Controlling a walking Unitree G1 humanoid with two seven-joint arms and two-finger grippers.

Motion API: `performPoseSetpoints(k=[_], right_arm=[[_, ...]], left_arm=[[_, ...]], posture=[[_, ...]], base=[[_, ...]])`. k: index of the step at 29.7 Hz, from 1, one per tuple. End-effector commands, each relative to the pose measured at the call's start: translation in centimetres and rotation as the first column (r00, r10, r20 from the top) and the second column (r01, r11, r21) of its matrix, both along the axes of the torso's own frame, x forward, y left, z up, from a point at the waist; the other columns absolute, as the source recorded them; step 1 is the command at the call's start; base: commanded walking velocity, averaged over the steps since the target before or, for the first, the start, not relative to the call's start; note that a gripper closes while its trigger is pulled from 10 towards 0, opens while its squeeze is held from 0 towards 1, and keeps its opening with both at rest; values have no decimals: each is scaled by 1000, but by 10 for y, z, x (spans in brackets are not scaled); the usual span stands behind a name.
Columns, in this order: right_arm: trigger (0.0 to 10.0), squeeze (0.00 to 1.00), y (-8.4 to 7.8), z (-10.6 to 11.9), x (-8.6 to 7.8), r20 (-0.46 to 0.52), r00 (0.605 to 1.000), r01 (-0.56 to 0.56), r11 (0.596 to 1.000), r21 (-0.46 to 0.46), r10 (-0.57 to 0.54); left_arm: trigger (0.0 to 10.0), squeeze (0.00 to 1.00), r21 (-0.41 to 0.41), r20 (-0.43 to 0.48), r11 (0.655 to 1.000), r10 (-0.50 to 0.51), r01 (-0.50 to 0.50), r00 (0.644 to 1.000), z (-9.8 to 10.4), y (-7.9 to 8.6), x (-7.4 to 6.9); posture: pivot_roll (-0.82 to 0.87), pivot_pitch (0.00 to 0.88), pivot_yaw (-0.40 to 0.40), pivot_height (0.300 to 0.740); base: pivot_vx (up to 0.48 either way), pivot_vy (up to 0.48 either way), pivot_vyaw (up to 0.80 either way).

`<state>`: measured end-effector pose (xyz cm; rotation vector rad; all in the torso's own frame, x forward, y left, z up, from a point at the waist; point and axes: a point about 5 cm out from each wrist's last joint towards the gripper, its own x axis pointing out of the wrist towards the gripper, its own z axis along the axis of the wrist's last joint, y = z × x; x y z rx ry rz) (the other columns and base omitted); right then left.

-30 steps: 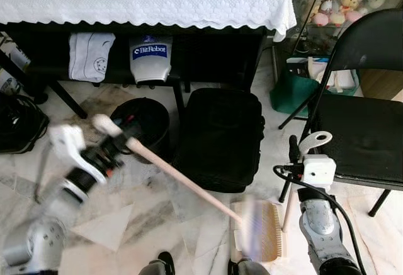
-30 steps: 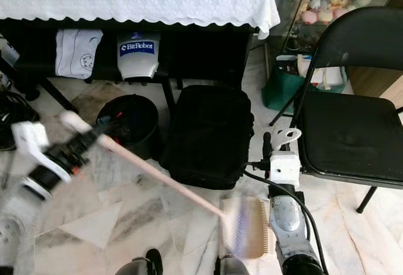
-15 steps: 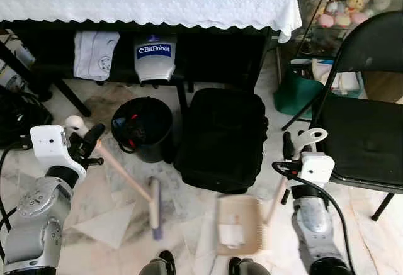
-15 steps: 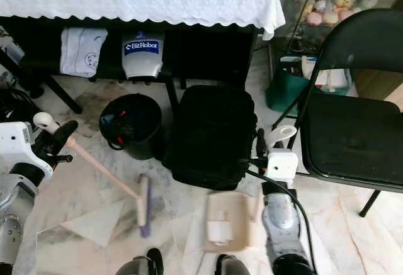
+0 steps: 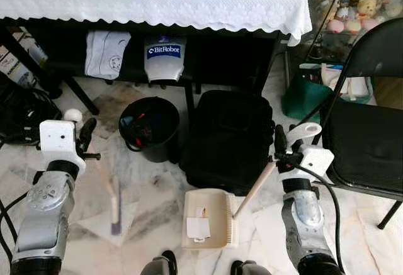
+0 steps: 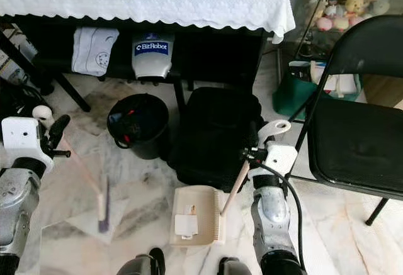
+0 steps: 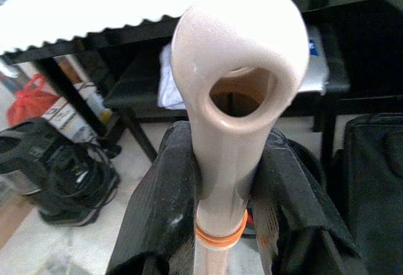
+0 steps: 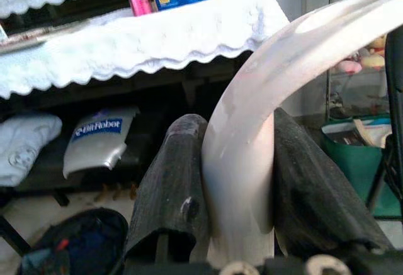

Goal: Sweep floor

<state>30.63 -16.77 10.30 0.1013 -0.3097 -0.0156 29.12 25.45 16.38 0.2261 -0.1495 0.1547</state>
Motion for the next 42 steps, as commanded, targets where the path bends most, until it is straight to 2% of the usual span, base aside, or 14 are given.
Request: performPoseSetpoints(k=[1,6,10,13,18,24,26,28,31,34,36,42], right_arm=[[10000,0,0,17,1,70,998,3,999,33,-6],[10000,0,-5,28,-1,110,994,16,999,34,-20],[10000,0,-10,37,-1,128,991,33,998,60,-40],[10000,0,-9,48,1,140,989,42,997,66,-51],[10000,0,-7,57,3,141,989,50,998,45,-55],[10000,0,-12,54,1,115,991,68,997,41,-72],[10000,0,-8,54,1,115,991,59,997,44,-63],[10000,0,-5,57,0,117,991,56,998,37,-60],[10000,0,-6,58,1,116,991,60,997,39,-64],[10000,0,-7,55,2,99,993,59,998,29,-62],[10000,0,-4,56,3,95,994,48,998,32,-51],[10000,0,-1,64,8,109,993,33,998,50,-38]], left_arm=[[10000,0,3,59,999,33,-33,998,3,-2,-7],[10000,0,-56,73,998,46,-42,996,-6,-12,-15],[10000,0,-58,72,997,49,-45,996,-11,-18,-15],[10000,0,-102,83,992,82,-73,993,-14,-21,-17],[10000,0,-140,95,990,44,-30,995,-18,-34,-23],[10000,0,-167,119,986,27,-7,993,-16,-44,-19],[10000,0,-206,113,978,-8,32,994,-17,-55,-21],[10000,0,-187,107,979,-66,85,992,-19,-64,-25],[10000,0,-175,105,982,-59,77,993,-19,-64,-26],[10000,0,-198,118,980,31,-7,993,-16,-55,-31],[10000,0,-179,109,983,64,-44,992,-18,-49,-35],[10000,0,-194,123,979,81,-57,989,-15,-45,-31]], posture=[[-9,144,71,740],[-19,118,66,740],[-29,93,61,740],[-38,56,52,740],[-48,14,43,740],[-8,0,27,740],[-8,0,28,740],[-16,0,30,740],[-15,0,33,740],[-11,0,34,740],[6,0,28,740],[3,0,25,740]], base=[[0,0,0],[0,0,0],[0,0,0],[0,0,0],[0,0,0],[0,0,181],[0,0,763],[0,0,756],[0,0,760],[0,0,763],[0,0,763],[0,0,763]])
